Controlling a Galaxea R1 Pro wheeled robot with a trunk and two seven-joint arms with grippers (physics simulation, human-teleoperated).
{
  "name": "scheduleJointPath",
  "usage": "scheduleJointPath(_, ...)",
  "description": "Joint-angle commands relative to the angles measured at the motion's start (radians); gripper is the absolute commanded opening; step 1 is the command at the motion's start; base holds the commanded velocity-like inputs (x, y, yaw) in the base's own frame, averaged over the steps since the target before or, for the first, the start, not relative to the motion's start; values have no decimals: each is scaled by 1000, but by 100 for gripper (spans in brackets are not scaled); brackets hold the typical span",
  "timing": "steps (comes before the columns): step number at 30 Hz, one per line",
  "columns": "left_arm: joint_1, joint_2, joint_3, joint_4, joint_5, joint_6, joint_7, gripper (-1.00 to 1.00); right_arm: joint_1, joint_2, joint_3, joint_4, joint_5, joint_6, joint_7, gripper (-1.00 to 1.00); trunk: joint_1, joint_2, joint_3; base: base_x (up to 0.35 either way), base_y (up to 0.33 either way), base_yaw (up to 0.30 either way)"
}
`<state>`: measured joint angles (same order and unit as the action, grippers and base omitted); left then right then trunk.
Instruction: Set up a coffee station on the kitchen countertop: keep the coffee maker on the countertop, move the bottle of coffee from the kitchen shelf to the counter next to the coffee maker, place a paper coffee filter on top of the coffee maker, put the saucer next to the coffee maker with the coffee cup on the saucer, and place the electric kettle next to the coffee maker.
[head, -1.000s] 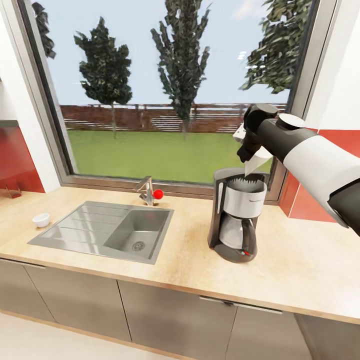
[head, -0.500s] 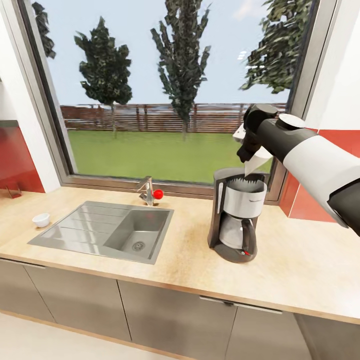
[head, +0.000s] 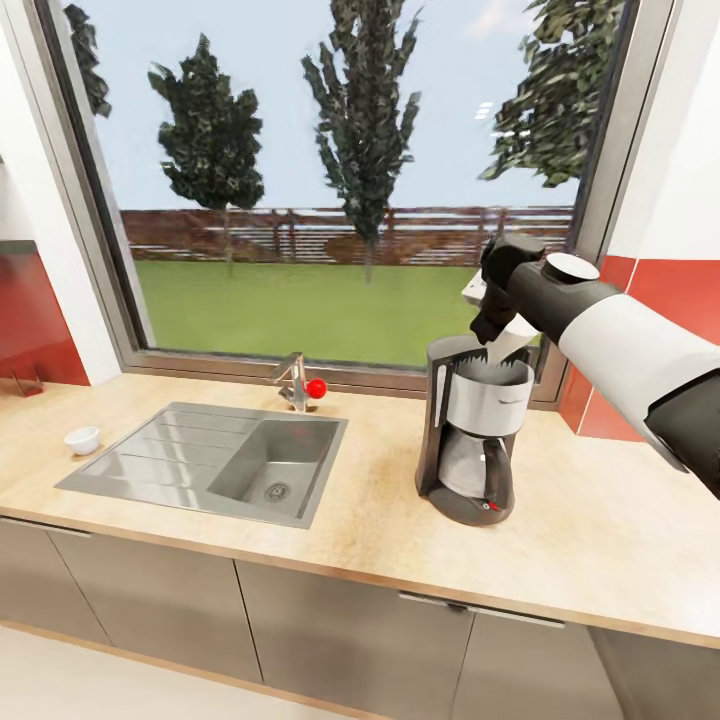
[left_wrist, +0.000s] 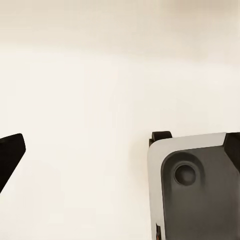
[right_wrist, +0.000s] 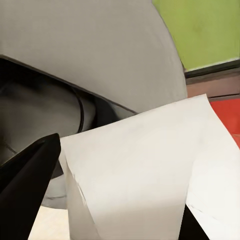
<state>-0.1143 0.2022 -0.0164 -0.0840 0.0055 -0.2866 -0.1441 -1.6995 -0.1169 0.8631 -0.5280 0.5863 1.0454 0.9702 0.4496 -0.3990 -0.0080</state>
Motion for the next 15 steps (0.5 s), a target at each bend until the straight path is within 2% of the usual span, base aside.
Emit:
scheduleJointPath(1, -1, 0, -1, 1, 1, -3, -3, 100, 0, -1, 5, -3, 9, 2, 10, -100, 0, -1, -1, 0, 0, 0)
scheduleJointPath(15, -1, 0, -2, 1, 1, -3, -3, 100, 1, -3, 5, -3, 10, 2, 10, -100, 0, -1, -1, 0, 0, 0)
